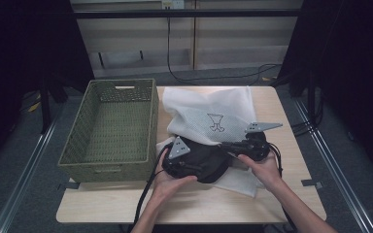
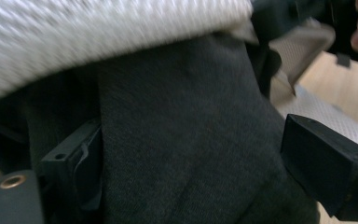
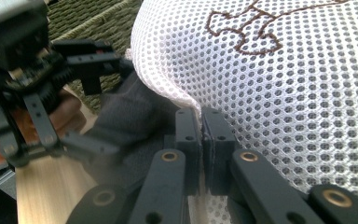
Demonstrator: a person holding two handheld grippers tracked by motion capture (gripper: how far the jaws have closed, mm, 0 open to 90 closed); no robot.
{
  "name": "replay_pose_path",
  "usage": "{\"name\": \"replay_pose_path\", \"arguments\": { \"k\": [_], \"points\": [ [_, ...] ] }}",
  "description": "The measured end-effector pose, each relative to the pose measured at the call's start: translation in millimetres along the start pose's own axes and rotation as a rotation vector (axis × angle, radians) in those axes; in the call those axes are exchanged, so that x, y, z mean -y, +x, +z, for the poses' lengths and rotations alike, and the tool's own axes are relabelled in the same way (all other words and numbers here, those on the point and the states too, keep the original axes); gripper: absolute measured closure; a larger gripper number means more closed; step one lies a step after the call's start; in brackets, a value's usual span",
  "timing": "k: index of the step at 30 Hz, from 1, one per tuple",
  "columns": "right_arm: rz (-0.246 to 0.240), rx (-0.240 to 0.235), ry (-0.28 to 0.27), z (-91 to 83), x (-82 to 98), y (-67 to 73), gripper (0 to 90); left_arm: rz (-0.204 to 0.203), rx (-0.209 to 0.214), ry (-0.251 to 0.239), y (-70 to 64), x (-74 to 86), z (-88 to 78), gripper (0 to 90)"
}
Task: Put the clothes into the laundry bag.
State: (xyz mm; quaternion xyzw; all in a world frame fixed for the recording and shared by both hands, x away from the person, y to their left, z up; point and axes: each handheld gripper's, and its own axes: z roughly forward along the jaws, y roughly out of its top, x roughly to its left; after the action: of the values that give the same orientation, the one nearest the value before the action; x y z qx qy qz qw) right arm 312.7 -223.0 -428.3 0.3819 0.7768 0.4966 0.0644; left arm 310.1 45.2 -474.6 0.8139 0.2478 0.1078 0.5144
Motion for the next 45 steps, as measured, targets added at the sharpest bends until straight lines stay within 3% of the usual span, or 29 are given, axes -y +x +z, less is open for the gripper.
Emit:
{"name": "replay_pose_path", "arguments": {
  "k": [1,4,6,9,12,13,14,16,18,20,22,24,27,30,34,36,39,45],
  "points": [
    [0.004,-0.001,0.0,0.2,0.4,0.0,86.2,0.01,0.04,0.01,-1.0,1.4,3.3,8.2],
    [0.002,-0.006,0.006,1.9,0.9,-0.6,86.3,0.07,0.028,0.051,-8.4,5.2,14.2,3.7],
    [0.003,-0.006,0.009,2.4,1.3,-0.3,86.3,0.081,0.034,0.055,-11.4,7.9,20.4,0.3],
    [-0.001,-0.008,0.016,3.3,1.9,1.5,86.3,0.105,0.04,0.104,-15.8,12.1,27.2,0.0],
    [-0.004,-0.01,0.025,4.9,2.1,2.4,86.4,0.168,0.027,0.174,-20.7,14.5,30.6,0.0],
    [-0.007,-0.01,0.026,5.4,2.2,2.4,86.4,0.177,0.042,0.171,-21.4,15.6,32.5,0.0],
    [-0.007,-0.012,0.028,6.0,2.3,2.6,86.4,0.201,0.046,0.202,-22.0,15.8,33.0,0.0],
    [-0.006,-0.012,0.032,7.1,2.5,3.0,86.4,0.25,0.015,0.242,-26.5,16.9,36.6,0.0],
    [-0.005,-0.015,0.033,7.8,2.7,3.2,86.4,0.242,0.003,0.253,-26.5,17.0,38.3,0.4],
    [-0.003,-0.014,0.036,8.2,3.0,3.5,86.5,0.244,-0.009,0.242,-25.0,16.3,37.3,7.0],
    [-0.005,-0.012,0.034,7.9,3.5,3.9,86.4,0.269,-0.062,0.224,-24.6,18.1,34.2,22.9],
    [0.0,-0.013,0.028,7.8,3.8,4.0,86.5,0.244,-0.091,0.216,-24.2,17.8,33.1,33.1],
    [-0.002,-0.014,0.033,9.0,4.2,5.5,86.5,0.25,-0.115,0.215,-22.3,16.0,32.0,50.7],
    [-0.004,-0.019,0.031,9.7,3.6,6.6,86.6,0.197,-0.136,0.194,-19.3,14.8,32.0,61.6],
    [-0.003,-0.027,0.023,9.5,0.9,10.0,86.7,0.162,-0.151,0.16,-15.8,12.9,32.6,66.1],
    [-0.01,-0.035,0.014,7.9,-1.1,12.7,86.6,0.099,-0.137,0.106,-15.1,11.7,33.6,66.9],
    [-0.022,-0.051,-0.011,4.2,-6.1,18.8,86.7,0.055,-0.145,0.055,-15.0,5.1,30.7,67.8],
    [-0.048,-0.092,-0.07,-7.5,-20.1,32.9,86.6,0.005,-0.15,-0.018,-13.7,-12.8,21.7,68.7]
  ]
}}
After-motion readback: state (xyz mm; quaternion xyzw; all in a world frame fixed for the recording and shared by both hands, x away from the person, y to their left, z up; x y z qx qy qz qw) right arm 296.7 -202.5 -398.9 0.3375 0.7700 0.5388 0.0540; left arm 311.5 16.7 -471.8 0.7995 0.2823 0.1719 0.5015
